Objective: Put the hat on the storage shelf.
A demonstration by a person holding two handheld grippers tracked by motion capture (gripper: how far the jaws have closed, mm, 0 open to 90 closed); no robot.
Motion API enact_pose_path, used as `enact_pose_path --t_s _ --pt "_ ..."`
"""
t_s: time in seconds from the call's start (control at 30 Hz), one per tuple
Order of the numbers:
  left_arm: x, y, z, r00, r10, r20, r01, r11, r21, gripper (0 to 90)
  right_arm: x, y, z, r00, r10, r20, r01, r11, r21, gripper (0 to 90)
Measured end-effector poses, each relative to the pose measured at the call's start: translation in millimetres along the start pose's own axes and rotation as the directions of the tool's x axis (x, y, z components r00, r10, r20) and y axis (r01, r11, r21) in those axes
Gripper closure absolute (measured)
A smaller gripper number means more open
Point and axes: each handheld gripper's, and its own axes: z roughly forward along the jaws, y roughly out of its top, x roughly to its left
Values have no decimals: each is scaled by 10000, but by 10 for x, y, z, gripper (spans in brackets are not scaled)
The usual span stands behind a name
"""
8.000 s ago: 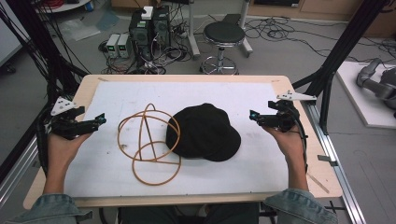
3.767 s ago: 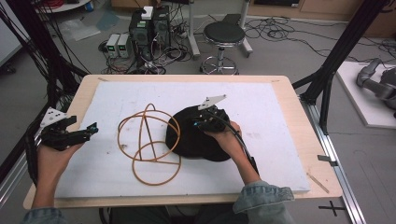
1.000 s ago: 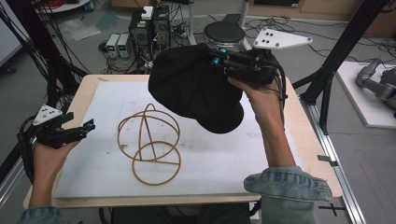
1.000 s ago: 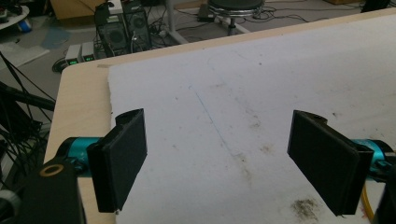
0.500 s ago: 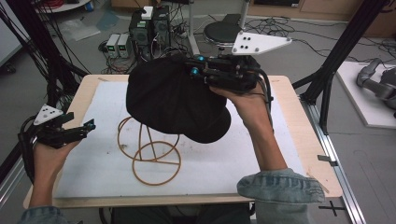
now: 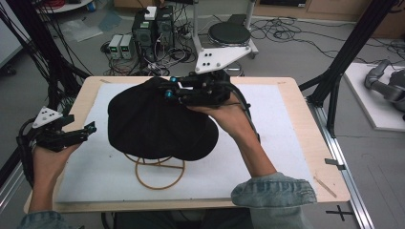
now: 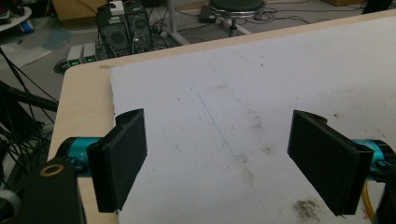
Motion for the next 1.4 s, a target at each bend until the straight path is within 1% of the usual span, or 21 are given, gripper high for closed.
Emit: enact_pose_path --t_s 0.17,0.2,0.33,0.37,0.57,0.67,0.8,1.03,1.07,1.17,1.27,1.4 --pt "2 2 -4 10000 -12 -13 12 10000 -20 200 21 -65 157 9996 -29 -293 41 9991 430 828" --pt "4 1 -5 10000 -19 -4 19 10000 -21 200 31 -76 180 9994 41 -349 -22 9985 549 827" --pt "7 3 -6 10000 -8 14 8 10000 -27 200 66 -90 280 9981 -69 -607 121 9962 857 824" --pt "6 3 -7 10000 -8 11 8 10000 -30 200 66 -90 280 9981 -69 -607 121 9962 857 824" --pt "13 5 -12 10000 -18 3 18 10000 -41 200 121 -117 405 9968 -344 -718 446 9883 1456 818" --pt "21 4 -18 10000 -36 -21 36 10000 -49 200 144 -126 459 9958 -531 -752 656 9824 1751 815" --pt "25 6 -24 10000 -47 -17 47 10000 -77 200 160 -148 513 9951 -660 -740 803 9744 2099 811" --pt "27 9 -30 10000 -28 -5 28 10000 -78 200 158 -166 534 9951 -689 -709 836 9692 2318 803" --pt "31 10 -34 10000 -37 -16 37 10000 -88 200 159 -183 542 9954 -616 -730 775 9678 2396 798" --pt "36 9 -38 10000 -60 -42 59 9999 -88 200 159 -205 549 9954 -580 -758 746 9679 2400 794" --pt "30 8 -34 10000 -62 -35 61 10000 -78 200 150 -224 541 9959 -450 -780 623 9699 2353 783" --pt "26 7 -27 10000 -38 -19 38 10000 -58 200 145 -234 541 9957 -408 -831 600 9679 2440 753"
